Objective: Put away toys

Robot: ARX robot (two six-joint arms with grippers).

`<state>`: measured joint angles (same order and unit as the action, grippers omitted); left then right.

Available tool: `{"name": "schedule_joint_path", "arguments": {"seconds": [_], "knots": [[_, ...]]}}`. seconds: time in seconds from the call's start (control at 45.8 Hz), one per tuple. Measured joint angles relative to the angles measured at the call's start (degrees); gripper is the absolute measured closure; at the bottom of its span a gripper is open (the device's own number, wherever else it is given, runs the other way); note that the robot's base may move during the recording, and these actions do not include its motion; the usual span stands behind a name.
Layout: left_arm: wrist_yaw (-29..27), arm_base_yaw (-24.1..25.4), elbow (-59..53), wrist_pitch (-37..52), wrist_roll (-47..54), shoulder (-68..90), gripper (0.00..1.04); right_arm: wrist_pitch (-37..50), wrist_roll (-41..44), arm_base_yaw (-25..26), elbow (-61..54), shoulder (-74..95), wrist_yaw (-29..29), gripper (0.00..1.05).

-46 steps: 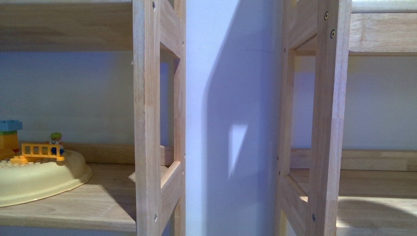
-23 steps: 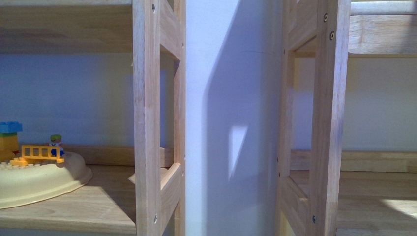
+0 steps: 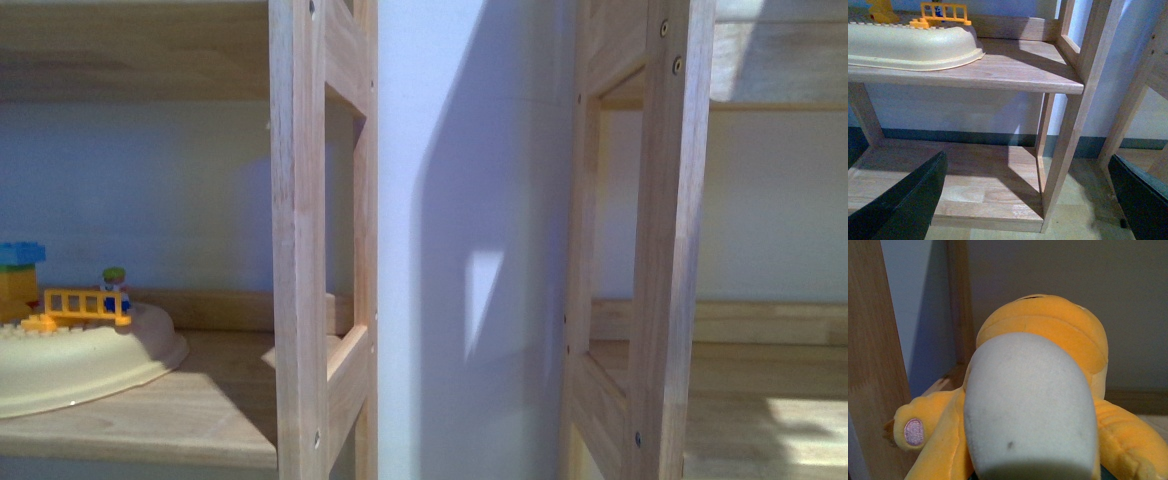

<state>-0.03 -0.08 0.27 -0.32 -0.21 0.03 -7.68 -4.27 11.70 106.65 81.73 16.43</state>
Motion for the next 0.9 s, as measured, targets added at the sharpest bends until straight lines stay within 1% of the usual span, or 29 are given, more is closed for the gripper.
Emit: {"name": "schedule_joint_path", "arguments": {"seconds": [0.153, 0.328, 0.437, 0.59, 0.743, 0.896], "knots": [[0.02, 0.0, 0.0, 0.0, 0.0, 0.0, 0.06, -2.32, 2.67, -3.04, 6.01, 4.61, -2.14, 0.96], [0.02, 0.0, 0.0, 0.0, 0.0, 0.0, 0.06, -3.37, 6.64, -6.97, 9.55, 8.7, -4.28, 0.96], [0.02, 0.0, 0.0, 0.0, 0.0, 0.0, 0.06, -1.55, 8.26, -8.55, 9.25, 9.73, -5.9, 0.96], [0.02, 0.0, 0.0, 0.0, 0.0, 0.0, 0.06, 4.61, 10.14, -10.67, 5.44, 9.53, -7.93, 0.96], [0.02, 0.0, 0.0, 0.0, 0.0, 0.0, 0.06, 9.81, 8.61, -11.19, 2.34, 9.44, -8.87, 0.96], [0.02, 0.0, 0.0, 0.0, 0.0, 0.0, 0.06, 10.82, -0.46, -9.22, 2.03, 9.79, -8.39, 0.96]]}}
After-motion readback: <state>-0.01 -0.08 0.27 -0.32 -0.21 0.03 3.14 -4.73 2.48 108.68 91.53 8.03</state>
